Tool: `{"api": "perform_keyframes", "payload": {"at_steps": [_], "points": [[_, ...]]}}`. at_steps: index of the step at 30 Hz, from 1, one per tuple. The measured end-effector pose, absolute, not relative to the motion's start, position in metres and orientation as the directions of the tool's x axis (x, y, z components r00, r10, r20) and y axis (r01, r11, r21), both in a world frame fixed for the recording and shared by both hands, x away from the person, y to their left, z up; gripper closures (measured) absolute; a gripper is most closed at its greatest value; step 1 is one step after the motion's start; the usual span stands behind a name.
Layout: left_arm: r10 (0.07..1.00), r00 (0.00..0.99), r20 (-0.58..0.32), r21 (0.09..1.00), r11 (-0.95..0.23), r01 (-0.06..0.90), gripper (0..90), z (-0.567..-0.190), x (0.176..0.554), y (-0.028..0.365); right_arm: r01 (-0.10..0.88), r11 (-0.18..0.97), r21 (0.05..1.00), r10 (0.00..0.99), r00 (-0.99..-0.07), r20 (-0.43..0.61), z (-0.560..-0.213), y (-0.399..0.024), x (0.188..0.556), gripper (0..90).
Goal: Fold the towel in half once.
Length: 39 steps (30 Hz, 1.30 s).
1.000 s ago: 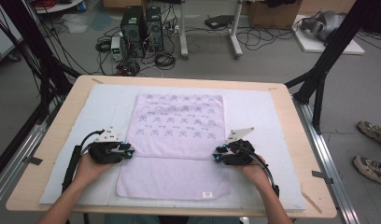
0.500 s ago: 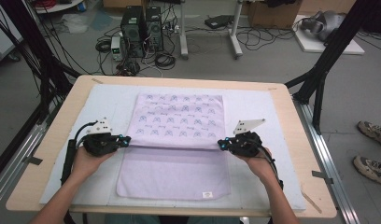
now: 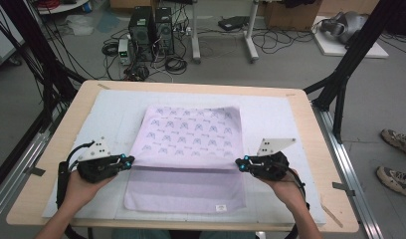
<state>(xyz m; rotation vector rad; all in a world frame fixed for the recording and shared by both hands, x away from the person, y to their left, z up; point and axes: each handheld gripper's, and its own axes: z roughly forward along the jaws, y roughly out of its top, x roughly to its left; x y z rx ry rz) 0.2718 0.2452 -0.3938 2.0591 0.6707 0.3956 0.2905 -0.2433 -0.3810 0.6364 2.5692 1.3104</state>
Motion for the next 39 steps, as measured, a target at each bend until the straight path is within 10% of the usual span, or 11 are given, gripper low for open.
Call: {"api": "perform_keyframes", "payload": {"at_steps": [31, 39], "points": [[0.554, 0.833, 0.004, 0.805, -0.496, 0.326, 86.8, -0.449, 0.199, 0.243, 0.351, 0.566, 0.746, 0.382, -0.913, 0.14, -0.439, -0.243, 0.227, 87.8], [0.589, 0.808, -0.017, 0.837, -0.433, 0.334, 55.2, -0.423, 0.23, 0.249, 0.307, 0.556, 0.772, 0.376, -0.922, 0.096, -0.408, -0.241, 0.253, 68.7]]}}
